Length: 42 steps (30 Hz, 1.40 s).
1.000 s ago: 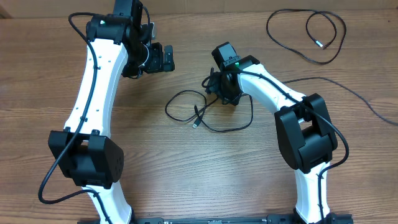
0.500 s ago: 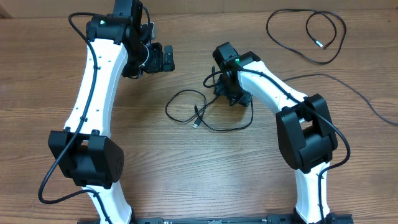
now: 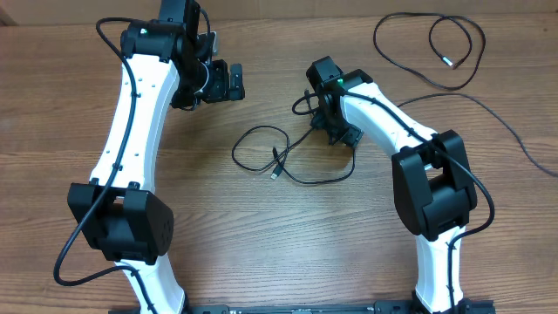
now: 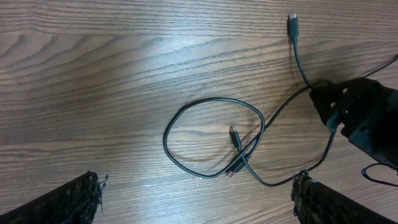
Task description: Untangle cables
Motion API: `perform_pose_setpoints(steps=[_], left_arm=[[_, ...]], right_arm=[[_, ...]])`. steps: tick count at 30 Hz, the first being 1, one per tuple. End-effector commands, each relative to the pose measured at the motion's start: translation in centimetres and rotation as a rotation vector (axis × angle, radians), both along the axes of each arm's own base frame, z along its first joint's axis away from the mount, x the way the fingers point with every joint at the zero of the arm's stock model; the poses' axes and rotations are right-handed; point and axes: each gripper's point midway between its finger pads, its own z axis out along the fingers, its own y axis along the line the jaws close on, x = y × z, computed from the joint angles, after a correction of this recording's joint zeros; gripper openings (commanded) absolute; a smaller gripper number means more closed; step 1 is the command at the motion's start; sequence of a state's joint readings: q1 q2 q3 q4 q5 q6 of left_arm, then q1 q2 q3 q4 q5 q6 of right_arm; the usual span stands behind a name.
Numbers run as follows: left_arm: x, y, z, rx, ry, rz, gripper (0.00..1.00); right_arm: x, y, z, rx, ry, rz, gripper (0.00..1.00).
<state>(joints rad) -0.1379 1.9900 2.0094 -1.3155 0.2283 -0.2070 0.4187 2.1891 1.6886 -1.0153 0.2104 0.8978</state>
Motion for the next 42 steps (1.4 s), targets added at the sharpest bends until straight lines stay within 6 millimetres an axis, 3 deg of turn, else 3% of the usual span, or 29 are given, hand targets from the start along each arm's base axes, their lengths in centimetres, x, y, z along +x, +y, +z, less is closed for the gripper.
perform_pose_setpoints(steps=[1, 9, 13, 16, 20, 23, 28, 33, 38, 42], left_arm=[[0.1, -0.3, 0.0, -0.003, -0.002, 0.002, 0.99], [0.2, -0.3, 0.0, -0.004, -0.004, 0.002, 1.00], [0.2, -0.3, 0.0, -0.004, -0.006, 0.003, 1.00], [0.2, -0.3, 0.1, -0.004, -0.007, 0.002, 1.00], [0.2, -0.4, 0.1, -0.004, -0.007, 0.003, 1.00], [0.2, -0.4, 0.1, -0.004, -0.007, 0.003, 0.99], [0.2, -0.3, 0.0, -0.004, -0.002, 0.003, 1.00], [0.2, -0.3, 0.0, -0.004, -0.004, 0.003, 1.00], [0.2, -0.3, 0.0, -0.004, -0.004, 0.002, 1.00], [0.2, -0.3, 0.1, -0.004, -0.005, 0.003, 1.00]], right_arm=[[2.2, -1.0, 2.9, -0.035, -0.119, -0.037, 0.72], [3.4, -3.7, 4.1, -0.046, -0.153, -0.085, 0.69], [4.7, -3.8, 5.4, -0.042, -0.183, 0.022, 0.70], [5.9, -1.0, 5.9, 0.056, -0.200, 0.284, 0.70], [5.7, 3.6, 6.5, 0.209, -0.226, 0.657, 0.70], [5.5, 4.8, 6.5, 0.190, -0.243, 0.801, 0.70], [5.3, 5.4, 5.6, 0.141, -0.233, 0.955, 0.70], [5.3, 5.0, 3.7, 0.110, -0.194, 0.974, 0.69], [5.3, 5.0, 2.3, 0.113, -0.174, 0.973, 0.53], [5.5, 5.1, 0.8, 0.115, -0.157, 0.973, 0.53]])
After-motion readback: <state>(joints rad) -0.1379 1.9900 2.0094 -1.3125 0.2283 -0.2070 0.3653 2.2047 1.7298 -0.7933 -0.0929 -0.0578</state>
